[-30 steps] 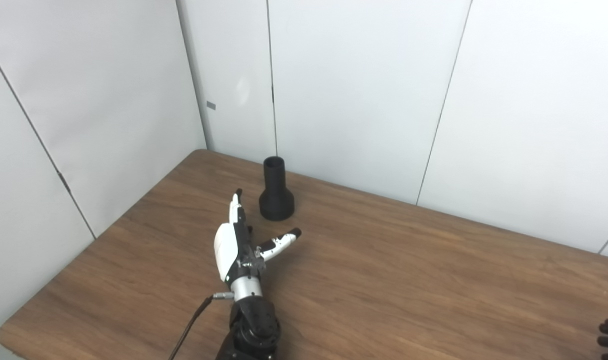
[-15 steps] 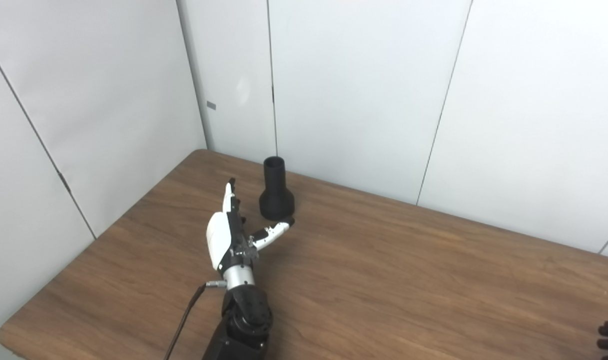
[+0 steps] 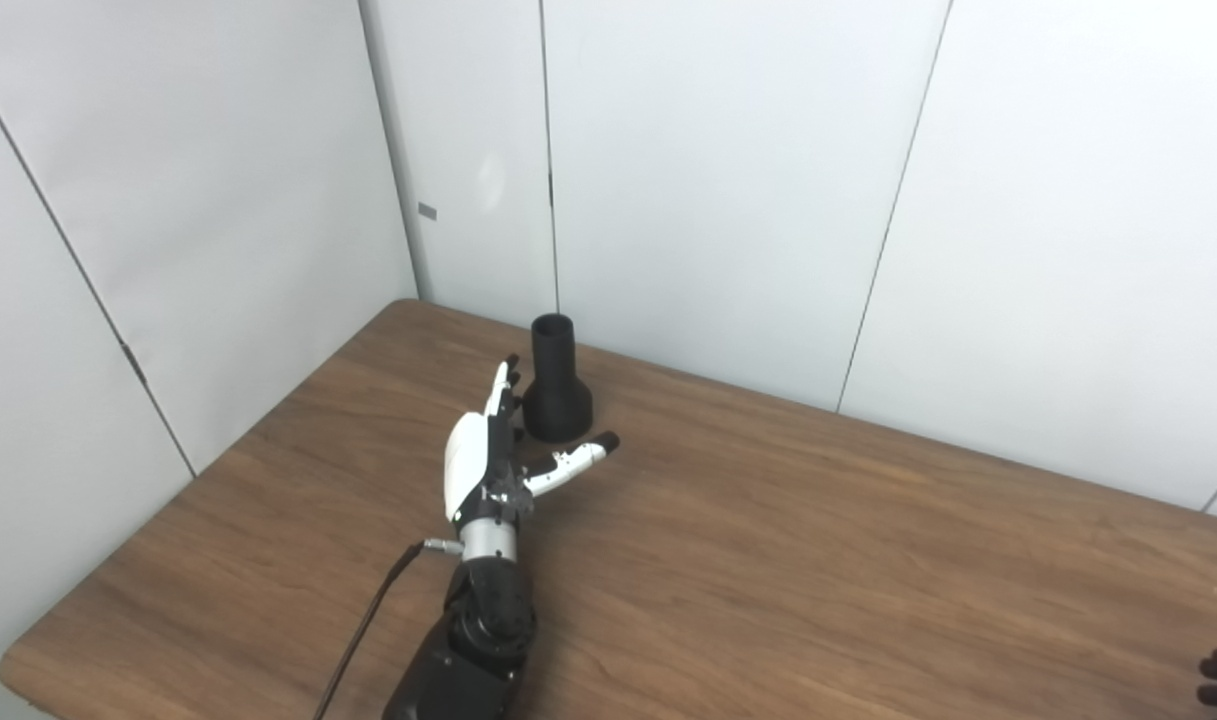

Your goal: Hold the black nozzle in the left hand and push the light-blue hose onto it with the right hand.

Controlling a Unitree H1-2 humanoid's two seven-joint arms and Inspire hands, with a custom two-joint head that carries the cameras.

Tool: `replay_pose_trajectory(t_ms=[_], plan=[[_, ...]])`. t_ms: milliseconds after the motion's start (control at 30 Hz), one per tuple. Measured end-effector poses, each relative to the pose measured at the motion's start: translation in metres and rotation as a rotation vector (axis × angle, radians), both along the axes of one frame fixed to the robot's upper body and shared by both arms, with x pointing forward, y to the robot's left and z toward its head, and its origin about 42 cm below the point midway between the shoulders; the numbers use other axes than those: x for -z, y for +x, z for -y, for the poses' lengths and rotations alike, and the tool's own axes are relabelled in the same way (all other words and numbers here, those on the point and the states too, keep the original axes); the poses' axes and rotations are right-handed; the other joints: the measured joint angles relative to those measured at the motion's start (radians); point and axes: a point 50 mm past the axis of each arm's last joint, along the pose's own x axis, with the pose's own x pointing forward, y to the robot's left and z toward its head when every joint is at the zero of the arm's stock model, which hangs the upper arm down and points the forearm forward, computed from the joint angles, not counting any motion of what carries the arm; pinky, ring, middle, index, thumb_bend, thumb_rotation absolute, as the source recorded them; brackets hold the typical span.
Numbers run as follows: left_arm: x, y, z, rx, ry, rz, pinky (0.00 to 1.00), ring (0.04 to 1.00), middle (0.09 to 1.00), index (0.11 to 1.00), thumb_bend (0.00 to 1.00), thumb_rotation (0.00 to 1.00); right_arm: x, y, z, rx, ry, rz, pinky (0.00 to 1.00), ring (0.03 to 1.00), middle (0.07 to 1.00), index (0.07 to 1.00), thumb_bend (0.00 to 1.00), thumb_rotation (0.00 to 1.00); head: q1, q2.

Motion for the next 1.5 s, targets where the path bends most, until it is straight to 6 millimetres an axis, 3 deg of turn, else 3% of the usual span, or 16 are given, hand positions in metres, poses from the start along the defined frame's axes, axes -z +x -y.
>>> replay_pose_trajectory(t_ms=[200, 567, 867, 1000, 1233, 1500], plan=[[-0.007, 0.011, -0.010, 0.020, -0.001, -0.047, 0.75, 0.885, 0.952, 0.974, 1.00, 0.25, 0.000, -0.001, 0.000, 0.001, -0.004, -0.001, 0.39, 0.526, 0.570, 0.543, 0.69, 0.70, -0.005, 0.000], [-0.013, 0.024, -0.019, 0.008, -0.030, -0.085, 0.74, 0.887, 0.967, 0.996, 1.00, 0.25, 0.000, -0.003, 0.001, 0.004, -0.002, -0.004, 0.37, 0.513, 0.564, 0.533, 0.78, 0.72, -0.009, 0.002], [-0.016, 0.032, -0.020, 0.006, -0.029, -0.106, 0.80, 0.944, 0.999, 1.000, 1.00, 0.22, 0.001, -0.006, 0.001, 0.008, -0.003, -0.018, 0.37, 0.513, 0.563, 0.530, 0.80, 0.73, -0.011, 0.003], [-0.021, 0.036, -0.028, 0.044, -0.021, -0.152, 0.83, 0.983, 1.000, 1.000, 1.00, 0.23, 0.001, -0.006, 0.002, 0.008, -0.002, -0.019, 0.36, 0.507, 0.557, 0.525, 0.84, 0.73, -0.012, 0.005], [-0.028, 0.043, -0.030, 0.080, 0.023, -0.202, 0.76, 0.944, 1.000, 1.000, 1.00, 0.25, 0.002, -0.007, 0.002, 0.012, -0.001, -0.032, 0.36, 0.513, 0.559, 0.526, 0.88, 0.73, -0.015, 0.009], [-0.030, 0.052, -0.031, 0.112, 0.147, -0.252, 0.81, 0.970, 1.000, 1.000, 1.00, 0.27, 0.003, -0.009, 0.003, 0.016, 0.002, -0.048, 0.37, 0.518, 0.563, 0.531, 0.90, 0.74, -0.017, 0.011]])
